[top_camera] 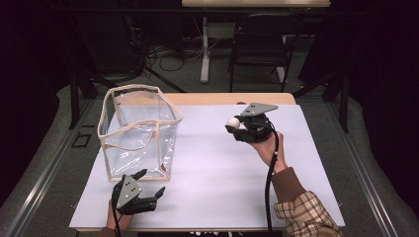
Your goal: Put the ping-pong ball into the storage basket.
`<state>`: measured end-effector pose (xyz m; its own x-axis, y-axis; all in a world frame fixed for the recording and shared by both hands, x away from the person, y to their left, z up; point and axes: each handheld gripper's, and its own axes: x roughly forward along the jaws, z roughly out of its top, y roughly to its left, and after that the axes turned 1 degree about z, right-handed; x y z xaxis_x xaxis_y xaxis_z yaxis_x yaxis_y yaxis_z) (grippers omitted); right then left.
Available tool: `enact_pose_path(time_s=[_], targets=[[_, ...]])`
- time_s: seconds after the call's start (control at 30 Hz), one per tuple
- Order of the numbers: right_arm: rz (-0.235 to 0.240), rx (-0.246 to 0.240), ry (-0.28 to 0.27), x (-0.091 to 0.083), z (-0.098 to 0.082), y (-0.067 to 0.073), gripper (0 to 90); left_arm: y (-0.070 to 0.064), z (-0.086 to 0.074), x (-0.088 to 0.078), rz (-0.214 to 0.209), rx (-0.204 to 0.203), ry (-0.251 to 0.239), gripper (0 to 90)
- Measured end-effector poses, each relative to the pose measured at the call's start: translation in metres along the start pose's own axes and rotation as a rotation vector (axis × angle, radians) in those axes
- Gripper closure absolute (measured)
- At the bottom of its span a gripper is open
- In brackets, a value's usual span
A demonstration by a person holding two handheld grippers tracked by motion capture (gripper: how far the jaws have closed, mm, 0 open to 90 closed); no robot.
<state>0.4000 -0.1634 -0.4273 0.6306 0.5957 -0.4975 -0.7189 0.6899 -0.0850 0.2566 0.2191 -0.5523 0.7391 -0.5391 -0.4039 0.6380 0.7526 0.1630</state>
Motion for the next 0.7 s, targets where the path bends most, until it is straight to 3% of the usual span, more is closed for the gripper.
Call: enact_pose_path(time_s=[0.7], targets=[[0.028,0.002,-0.015,0.013,0.015,0.005,50.8,0.000,0.000,0.000,0.001,0.000,0.000,16.0]])
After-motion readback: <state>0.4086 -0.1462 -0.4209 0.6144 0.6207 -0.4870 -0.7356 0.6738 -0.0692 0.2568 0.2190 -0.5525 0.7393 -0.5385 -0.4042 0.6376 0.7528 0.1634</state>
